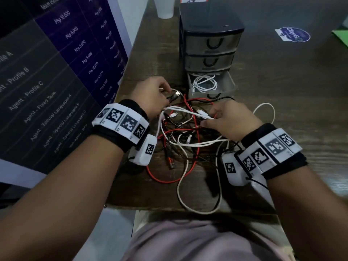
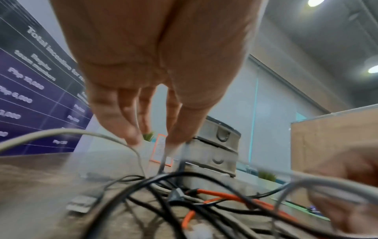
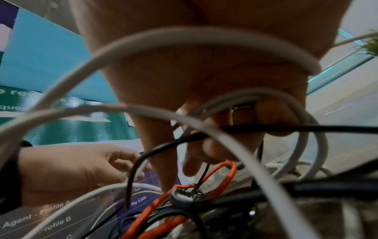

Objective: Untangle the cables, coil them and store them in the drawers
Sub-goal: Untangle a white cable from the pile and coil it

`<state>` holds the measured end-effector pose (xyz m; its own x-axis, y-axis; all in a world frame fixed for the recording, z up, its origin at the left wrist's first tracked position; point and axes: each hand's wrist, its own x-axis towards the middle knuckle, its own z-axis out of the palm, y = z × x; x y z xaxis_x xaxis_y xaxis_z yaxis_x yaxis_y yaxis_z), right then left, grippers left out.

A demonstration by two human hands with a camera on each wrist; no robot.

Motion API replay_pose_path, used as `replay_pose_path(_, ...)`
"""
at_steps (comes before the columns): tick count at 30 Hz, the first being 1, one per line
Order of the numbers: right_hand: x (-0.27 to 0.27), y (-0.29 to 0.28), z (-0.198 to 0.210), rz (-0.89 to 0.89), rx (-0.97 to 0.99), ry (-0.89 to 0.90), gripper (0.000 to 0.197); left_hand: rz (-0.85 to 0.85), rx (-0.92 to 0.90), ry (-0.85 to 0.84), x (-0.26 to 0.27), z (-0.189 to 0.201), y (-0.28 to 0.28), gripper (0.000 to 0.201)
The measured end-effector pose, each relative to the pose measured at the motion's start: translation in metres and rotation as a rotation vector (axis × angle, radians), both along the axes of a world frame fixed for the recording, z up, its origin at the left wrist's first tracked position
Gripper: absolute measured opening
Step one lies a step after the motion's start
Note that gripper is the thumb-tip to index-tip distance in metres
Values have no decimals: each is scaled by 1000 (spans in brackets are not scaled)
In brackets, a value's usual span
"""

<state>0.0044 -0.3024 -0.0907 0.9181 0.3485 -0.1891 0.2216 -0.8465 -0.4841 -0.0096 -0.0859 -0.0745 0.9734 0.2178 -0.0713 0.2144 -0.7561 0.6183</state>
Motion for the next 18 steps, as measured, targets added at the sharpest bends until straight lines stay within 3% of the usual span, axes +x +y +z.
replay_pose_path(2, 2, -2, -1, -17, 2, -7, 21, 55, 250, -50, 6, -5, 10, 31)
replay_pose_path(5, 1, -1, -1, 3, 24, -12, 24, 96, 374, 45, 12, -13, 23, 53)
replay_pose_path(7, -2, 0, 2, 19, 81, 14, 30, 101, 361, 138, 16, -22, 29, 49)
replay_pose_path(10, -6, 0, 11, 49, 263, 90, 42, 131, 306, 154, 20, -26, 33, 26)
replay_pose_path(13, -5, 1, 18, 48, 380, 62, 48, 125, 192, -60, 25, -12, 30, 31)
replay_pose_path(18, 14, 9, 20, -57, 395, -70, 44, -128, -237, -482, 7, 47, -7, 28)
